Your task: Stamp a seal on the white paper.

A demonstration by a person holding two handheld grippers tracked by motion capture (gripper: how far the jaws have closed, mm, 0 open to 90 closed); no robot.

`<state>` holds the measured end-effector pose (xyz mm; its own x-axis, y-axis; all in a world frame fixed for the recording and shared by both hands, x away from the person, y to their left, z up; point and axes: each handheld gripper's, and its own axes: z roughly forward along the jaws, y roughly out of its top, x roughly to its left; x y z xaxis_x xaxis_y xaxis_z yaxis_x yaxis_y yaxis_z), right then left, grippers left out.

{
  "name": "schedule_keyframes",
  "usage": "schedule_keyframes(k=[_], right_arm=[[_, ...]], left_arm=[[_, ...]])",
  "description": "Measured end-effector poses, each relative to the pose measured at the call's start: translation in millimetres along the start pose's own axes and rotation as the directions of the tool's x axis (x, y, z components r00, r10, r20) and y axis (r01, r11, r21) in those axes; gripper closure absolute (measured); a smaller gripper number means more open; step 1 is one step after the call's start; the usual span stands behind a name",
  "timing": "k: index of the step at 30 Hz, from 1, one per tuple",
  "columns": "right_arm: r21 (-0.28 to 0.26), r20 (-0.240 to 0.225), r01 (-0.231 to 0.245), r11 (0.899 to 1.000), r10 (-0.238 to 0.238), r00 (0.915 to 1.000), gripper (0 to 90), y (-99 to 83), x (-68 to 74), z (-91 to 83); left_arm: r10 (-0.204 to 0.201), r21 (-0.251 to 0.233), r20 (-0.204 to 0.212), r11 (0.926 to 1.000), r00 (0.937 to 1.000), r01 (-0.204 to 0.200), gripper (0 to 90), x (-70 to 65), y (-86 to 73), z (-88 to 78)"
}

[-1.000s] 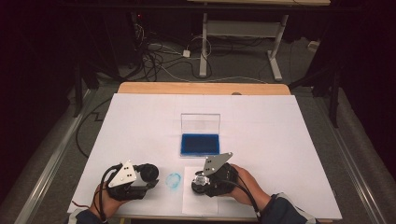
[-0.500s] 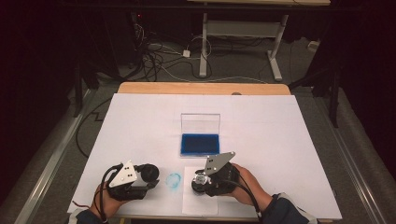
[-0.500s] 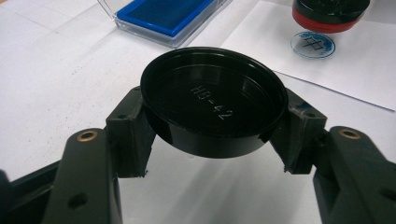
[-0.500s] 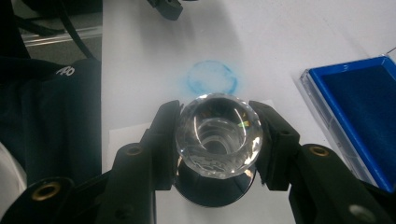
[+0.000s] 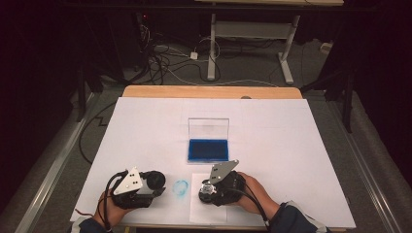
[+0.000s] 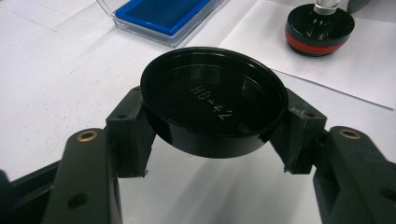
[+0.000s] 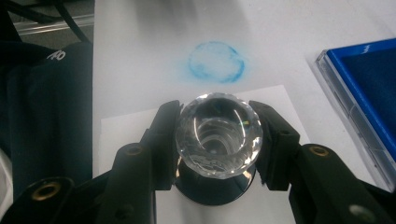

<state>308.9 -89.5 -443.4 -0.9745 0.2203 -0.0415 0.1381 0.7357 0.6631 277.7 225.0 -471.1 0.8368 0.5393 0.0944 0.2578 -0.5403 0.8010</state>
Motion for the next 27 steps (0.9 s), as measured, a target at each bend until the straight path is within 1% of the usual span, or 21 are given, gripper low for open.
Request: schedule_keyframes(k=[4, 10, 16, 21, 23, 27], right_arm=[[0.009, -0.001, -0.001, 1.000, 0.001, 1.0000, 57.0, -1.1, -0.7, 2.6], [0.004, -0.011, -0.005, 1.000, 0.005, 0.9999, 57.1, -2.3, -2.1, 3.4], [0.011, -0.005, -0.011, 1.000, 0.011, 0.9999, 57.1, -2.5, -1.6, 4.2], [0.010, -0.010, -0.016, 1.000, 0.017, 0.9998, 57.1, -2.7, -2.6, 4.6], [0.014, -0.004, -0.016, 1.000, 0.016, 0.9999, 57.2, -2.5, -1.6, 4.5], [0.007, -0.010, -0.016, 1.000, 0.016, 0.9998, 57.2, -3.4, -2.2, 4.9]], left_arm=[[0.001, 0.002, 0.000, 1.0000, 1.0000, -0.001, 36.5, 0.0, -0.1, 0.3], [0.001, 0.004, 0.003, 1.0000, 1.0000, -0.001, 36.5, 0.2, -0.3, 0.6], [0.004, 0.011, 0.004, 0.9999, 1.0000, -0.004, 36.5, -0.3, 0.0, 1.1], [0.005, 0.010, 0.006, 0.9999, 1.0000, -0.005, 36.5, -0.9, 0.3, 1.7], [0.005, 0.010, 0.006, 0.9999, 1.0000, -0.005, 36.5, -0.9, 0.2, 1.7], [0.004, 0.011, 0.006, 0.9999, 1.0000, -0.004, 36.5, -0.7, 0.0, 1.9]])
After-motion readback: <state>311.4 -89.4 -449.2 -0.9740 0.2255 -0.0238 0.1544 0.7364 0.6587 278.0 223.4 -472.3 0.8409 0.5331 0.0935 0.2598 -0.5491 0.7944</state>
